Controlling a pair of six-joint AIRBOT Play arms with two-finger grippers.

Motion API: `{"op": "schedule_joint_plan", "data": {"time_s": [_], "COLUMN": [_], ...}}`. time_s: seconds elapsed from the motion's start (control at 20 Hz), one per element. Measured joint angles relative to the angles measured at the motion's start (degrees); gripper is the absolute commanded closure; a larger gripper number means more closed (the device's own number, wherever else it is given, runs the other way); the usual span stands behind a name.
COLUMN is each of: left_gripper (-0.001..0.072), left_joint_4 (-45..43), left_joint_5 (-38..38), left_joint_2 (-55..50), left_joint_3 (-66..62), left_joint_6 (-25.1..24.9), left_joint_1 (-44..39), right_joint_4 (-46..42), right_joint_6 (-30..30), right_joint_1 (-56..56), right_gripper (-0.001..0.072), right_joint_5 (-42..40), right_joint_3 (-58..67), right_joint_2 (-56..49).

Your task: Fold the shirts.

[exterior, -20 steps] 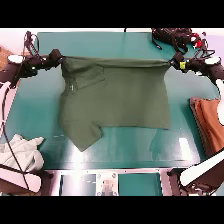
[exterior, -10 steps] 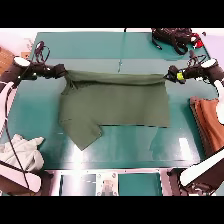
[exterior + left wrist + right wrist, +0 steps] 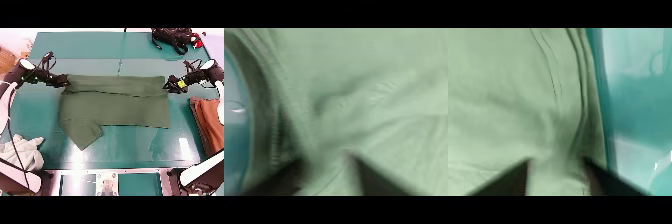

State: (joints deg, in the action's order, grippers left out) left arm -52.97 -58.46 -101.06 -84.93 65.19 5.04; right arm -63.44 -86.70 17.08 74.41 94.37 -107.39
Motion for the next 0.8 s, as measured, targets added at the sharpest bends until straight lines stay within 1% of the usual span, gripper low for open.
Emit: {"op": "schedule_joint_plan", "data": {"time_s": [0.05, 0.1, 0.15, 0.2, 0.35, 0.45, 0.6, 0.65, 0.7, 0.75, 0.8], "left_gripper": [0.0186, 0.0302, 0.0509, 0.0681, 0.0684, 0.0684, 0.0683, 0.068, 0.047, 0.026, 0.026], "left_joint_4": [-0.1, -0.4, -0.7, -0.7, -1.2, -3.0, -7.6, -8.6, -9.1, -9.8, -10.4], "left_joint_5": [-1.2, -3.1, -5.4, -8.5, -20.4, -25.2, -26.3, -25.4, -24.4, -23.4, -22.2], "left_joint_2": [-0.1, -0.1, -0.1, -0.2, 1.0, 4.4, 13.9, 17.9, 21.8, 25.8, 29.0], "left_joint_3": [-0.4, -1.4, -2.7, -4.2, -6.9, -4.9, 5.5, 10.4, 15.1, 20.2, 24.9], "left_joint_6": [0.7, 1.9, 3.2, 4.5, 8.1, 10.2, 13.3, 14.3, 15.0, 16.0, 16.9], "left_joint_1": [0.0, 0.5, 1.4, 2.4, 5.4, 6.4, 7.2, 7.2, 7.3, 7.4, 7.5], "right_joint_4": [-0.4, -1.2, -1.8, -2.6, -4.0, -4.3, -4.8, -4.8, -4.6, -4.1, -3.3], "right_joint_6": [-0.2, -0.4, -0.6, -0.7, -0.9, -0.9, -1.6, -2.0, -2.5, -2.8, -2.9], "right_joint_1": [0.3, 0.8, 1.3, 1.8, 3.5, 4.6, 7.2, 8.3, 9.1, 9.7, 10.3], "right_gripper": [0.0447, 0.0572, 0.0683, 0.0695, 0.0695, 0.0695, 0.0692, 0.0666, 0.0505, 0.0377, 0.037], "right_joint_5": [1.2, 2.3, 3.7, 5.5, 9.2, 9.1, 4.7, 2.6, 0.7, -1.2, -3.1], "right_joint_3": [0.2, 0.3, 0.5, 0.5, -3.0, -10.1, -25.5, -31.5, -36.9, -41.9, -46.6], "right_joint_2": [0.3, 0.7, 1.3, 2.1, 6.3, 11.8, 23.4, 28.0, 32.0, 35.7, 39.1]}}
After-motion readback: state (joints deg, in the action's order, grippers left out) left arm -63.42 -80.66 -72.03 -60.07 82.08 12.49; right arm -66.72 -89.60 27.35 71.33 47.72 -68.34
